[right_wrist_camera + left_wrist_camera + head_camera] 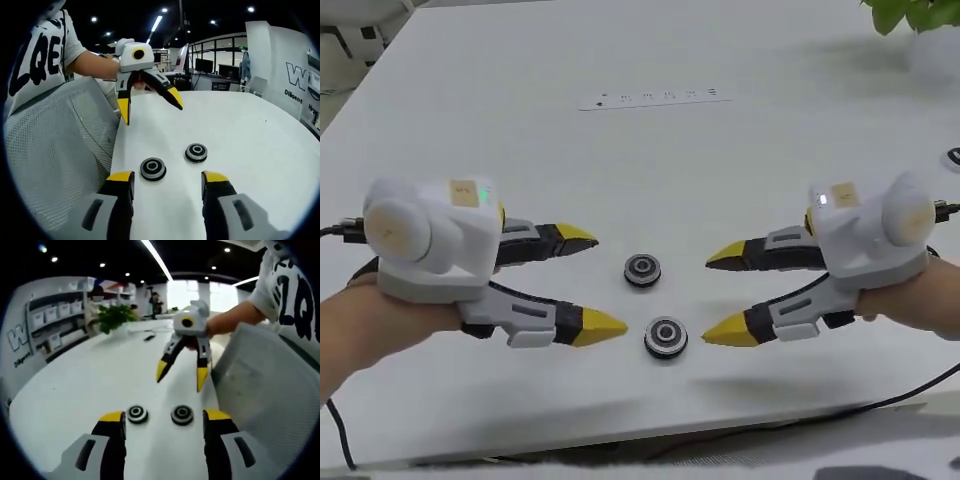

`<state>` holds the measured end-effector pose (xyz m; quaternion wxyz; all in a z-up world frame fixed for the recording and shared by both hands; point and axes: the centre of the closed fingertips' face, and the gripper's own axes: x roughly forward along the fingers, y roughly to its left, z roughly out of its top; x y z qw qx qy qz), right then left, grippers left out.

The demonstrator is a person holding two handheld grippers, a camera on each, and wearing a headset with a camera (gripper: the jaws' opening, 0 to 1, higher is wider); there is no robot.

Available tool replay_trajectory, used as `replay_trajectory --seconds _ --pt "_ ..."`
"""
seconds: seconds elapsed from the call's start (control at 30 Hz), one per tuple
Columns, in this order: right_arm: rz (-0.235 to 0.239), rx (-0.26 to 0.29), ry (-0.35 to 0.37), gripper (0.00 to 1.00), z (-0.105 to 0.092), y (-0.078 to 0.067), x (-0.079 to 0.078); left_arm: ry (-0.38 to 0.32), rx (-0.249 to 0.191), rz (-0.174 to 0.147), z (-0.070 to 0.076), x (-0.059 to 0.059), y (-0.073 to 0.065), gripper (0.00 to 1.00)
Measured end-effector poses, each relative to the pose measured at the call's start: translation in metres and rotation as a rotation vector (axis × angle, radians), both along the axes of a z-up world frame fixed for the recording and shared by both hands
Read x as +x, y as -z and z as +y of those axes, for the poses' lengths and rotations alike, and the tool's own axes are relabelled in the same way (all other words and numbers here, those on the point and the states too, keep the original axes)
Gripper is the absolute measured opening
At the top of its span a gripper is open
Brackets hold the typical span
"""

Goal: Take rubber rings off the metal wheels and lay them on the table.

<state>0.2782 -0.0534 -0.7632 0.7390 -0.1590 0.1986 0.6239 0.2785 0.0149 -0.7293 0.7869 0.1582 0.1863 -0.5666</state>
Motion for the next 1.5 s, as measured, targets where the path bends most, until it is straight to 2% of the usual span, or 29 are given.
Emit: replay_trajectory --seconds 0.23,0.47,0.6,0.8,1.17,1.5 --pt "0.015 0.013 -0.021 0.48 0.007 0.002 -0.001 0.025 0.011 0.016 -0.005 -0.004 0.007 0.60" --pt "0.021 -0.009 -0.054 0.46 0.011 0.010 -0.005 0.055 0.017 0.035 -0.014 -0.008 0.013 0.57" --pt "0.028 -0.011 -0.067 0.45 0.014 0.011 -0.008 0.073 0.031 0.040 -0.017 -0.010 0.019 0.54" --pt "0.035 -0.011 -0.077 0.44 0.016 0.013 -0.011 0.101 0.042 0.063 -0.024 -0.014 0.027 0.52" --pt "0.043 -0.012 -0.080 0.43 0.017 0.016 -0.013 0.151 0.067 0.075 -0.035 -0.021 0.036 0.40" --pt "0.046 -0.013 -0.081 0.43 0.017 0.017 -0.015 0.171 0.093 0.090 -0.042 -0.022 0.048 0.29"
